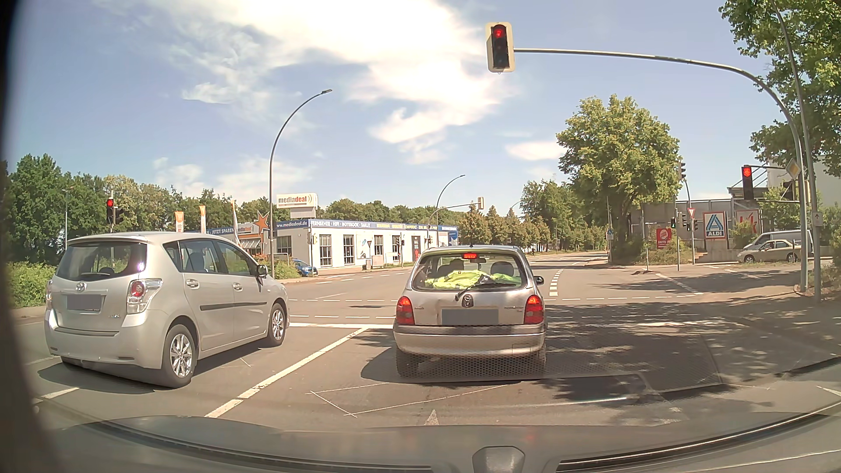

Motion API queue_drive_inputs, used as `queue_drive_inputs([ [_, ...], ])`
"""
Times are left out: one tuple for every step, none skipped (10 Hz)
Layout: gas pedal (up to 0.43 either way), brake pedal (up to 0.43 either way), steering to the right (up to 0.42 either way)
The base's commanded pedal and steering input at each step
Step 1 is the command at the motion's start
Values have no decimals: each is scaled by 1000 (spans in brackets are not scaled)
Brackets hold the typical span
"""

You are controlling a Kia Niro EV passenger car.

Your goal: Follow the waypoints while adhering to traffic rules and regulations

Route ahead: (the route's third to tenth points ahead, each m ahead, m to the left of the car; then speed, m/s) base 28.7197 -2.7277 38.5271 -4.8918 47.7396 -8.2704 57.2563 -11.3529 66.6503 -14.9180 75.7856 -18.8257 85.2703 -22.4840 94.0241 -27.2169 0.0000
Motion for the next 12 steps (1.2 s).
queue_drive_inputs([
  [0,189,28],
  [0,195,28],
  [0,195,28],
  [0,189,29],
  [0,189,28],
  [0,189,28],
  [0,189,28],
  [0,189,28],
  [0,189,28],
  [0,189,29],
  [0,189,28],
  [0,189,28],
])
